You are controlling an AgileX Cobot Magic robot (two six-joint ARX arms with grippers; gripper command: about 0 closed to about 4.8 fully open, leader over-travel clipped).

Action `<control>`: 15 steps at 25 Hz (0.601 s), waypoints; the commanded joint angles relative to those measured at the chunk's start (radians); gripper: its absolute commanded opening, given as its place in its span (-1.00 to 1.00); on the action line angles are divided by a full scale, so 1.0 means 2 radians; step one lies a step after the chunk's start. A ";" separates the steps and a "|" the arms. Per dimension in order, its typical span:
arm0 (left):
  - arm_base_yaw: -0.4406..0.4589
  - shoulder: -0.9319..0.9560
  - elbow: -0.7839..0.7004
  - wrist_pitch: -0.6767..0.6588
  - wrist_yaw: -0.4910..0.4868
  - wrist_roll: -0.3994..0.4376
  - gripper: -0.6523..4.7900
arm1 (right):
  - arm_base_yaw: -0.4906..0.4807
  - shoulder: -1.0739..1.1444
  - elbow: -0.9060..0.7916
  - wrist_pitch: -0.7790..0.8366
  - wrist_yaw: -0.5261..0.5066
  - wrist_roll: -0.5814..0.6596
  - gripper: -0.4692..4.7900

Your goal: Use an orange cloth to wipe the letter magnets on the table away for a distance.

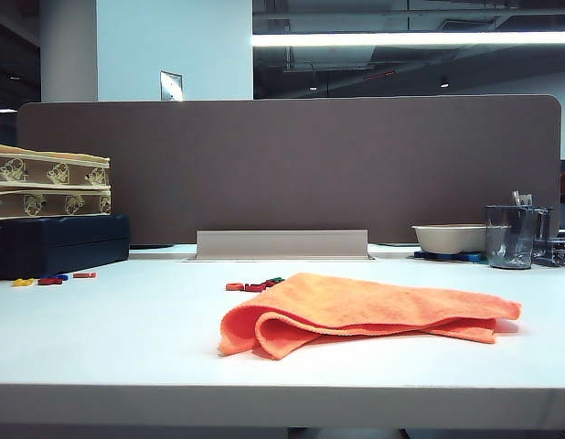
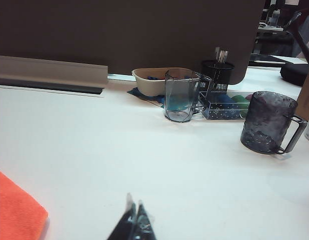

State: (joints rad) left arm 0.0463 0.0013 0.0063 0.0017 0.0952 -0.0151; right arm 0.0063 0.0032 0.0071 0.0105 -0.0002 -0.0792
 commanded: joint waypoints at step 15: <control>-0.001 0.000 0.041 0.056 0.038 0.004 -0.78 | 0.000 -0.002 -0.004 0.008 0.000 0.001 -0.84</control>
State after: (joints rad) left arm 0.0460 0.0010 0.0792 0.1104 0.1547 -0.0147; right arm 0.0063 0.0032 0.0071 0.0105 -0.0002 -0.0792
